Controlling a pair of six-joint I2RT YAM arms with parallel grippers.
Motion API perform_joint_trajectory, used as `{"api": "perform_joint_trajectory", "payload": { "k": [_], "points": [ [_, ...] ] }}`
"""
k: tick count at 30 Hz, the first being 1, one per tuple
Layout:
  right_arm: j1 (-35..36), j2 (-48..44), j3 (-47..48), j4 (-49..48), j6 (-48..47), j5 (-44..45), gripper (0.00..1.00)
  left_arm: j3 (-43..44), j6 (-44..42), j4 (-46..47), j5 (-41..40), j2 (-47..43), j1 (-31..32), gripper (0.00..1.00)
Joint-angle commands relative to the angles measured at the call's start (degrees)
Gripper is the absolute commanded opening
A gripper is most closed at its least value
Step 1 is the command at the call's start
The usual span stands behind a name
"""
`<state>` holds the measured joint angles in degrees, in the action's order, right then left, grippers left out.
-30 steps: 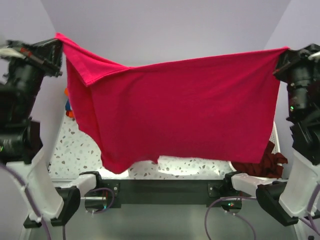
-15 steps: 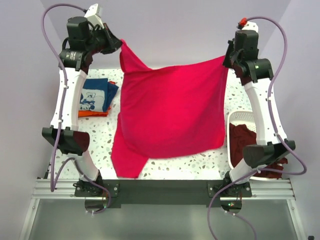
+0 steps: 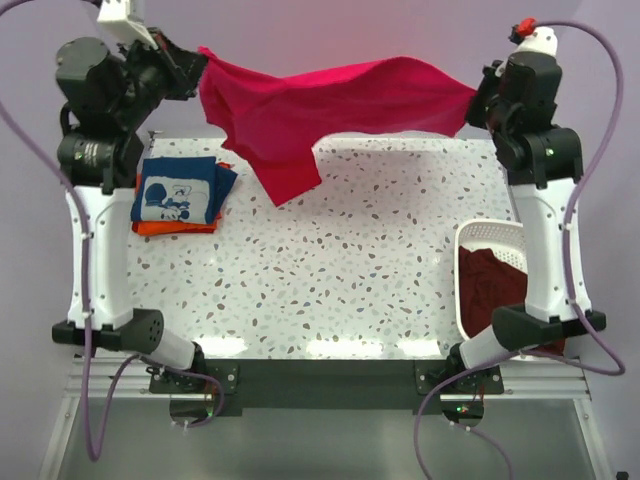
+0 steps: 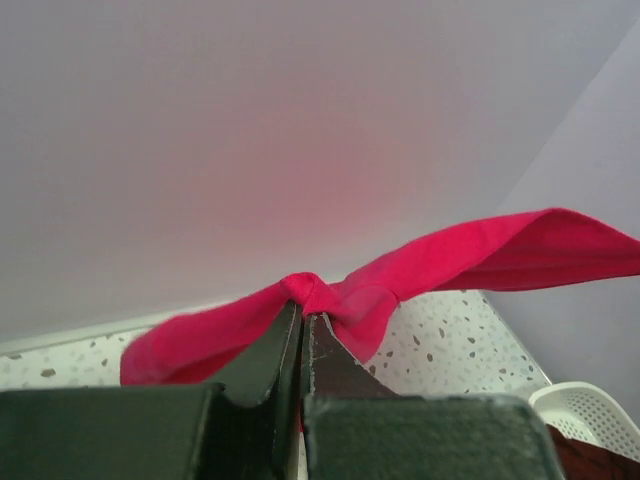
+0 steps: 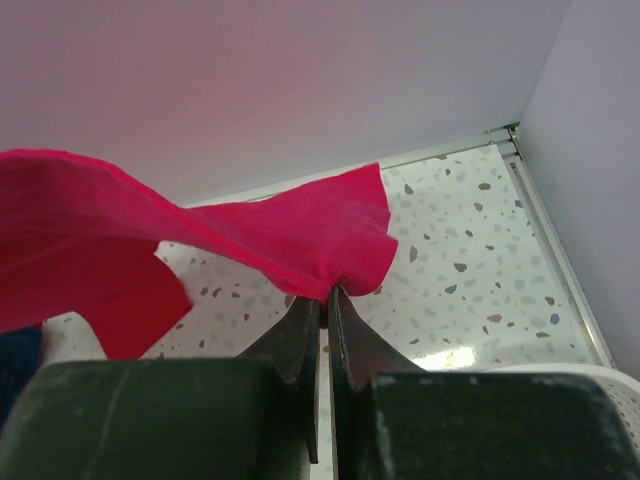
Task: Fold and stack the t-shirts
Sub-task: Flatten the tshirt out
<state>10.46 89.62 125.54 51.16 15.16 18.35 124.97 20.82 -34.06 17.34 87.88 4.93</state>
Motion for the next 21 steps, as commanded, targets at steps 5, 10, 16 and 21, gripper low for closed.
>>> {"api": "perform_joint_trajectory", "payload": {
  "k": [5,10,16,21],
  "points": [
    [-0.2,-16.0,-0.7,-0.5,-1.2,1.3,0.00,-0.7,-2.4,1.7,-3.4,-16.0,-0.2,0.00],
    [-0.2,-20.1,6.5,4.6,-2.9,3.6,0.00,1.4,-1.7,-1.5,-5.0,-21.8,-0.2,0.00],
    [-0.2,-20.8,10.6,9.1,-2.0,3.4,0.00,7.2,0.4,-4.0,-2.4,-20.5,-0.2,0.00],
    [-0.2,-20.9,0.5,5.5,-1.8,3.5,0.00,0.9,1.1,-2.4,1.7,-16.2,-0.2,0.00]
  ]
}}
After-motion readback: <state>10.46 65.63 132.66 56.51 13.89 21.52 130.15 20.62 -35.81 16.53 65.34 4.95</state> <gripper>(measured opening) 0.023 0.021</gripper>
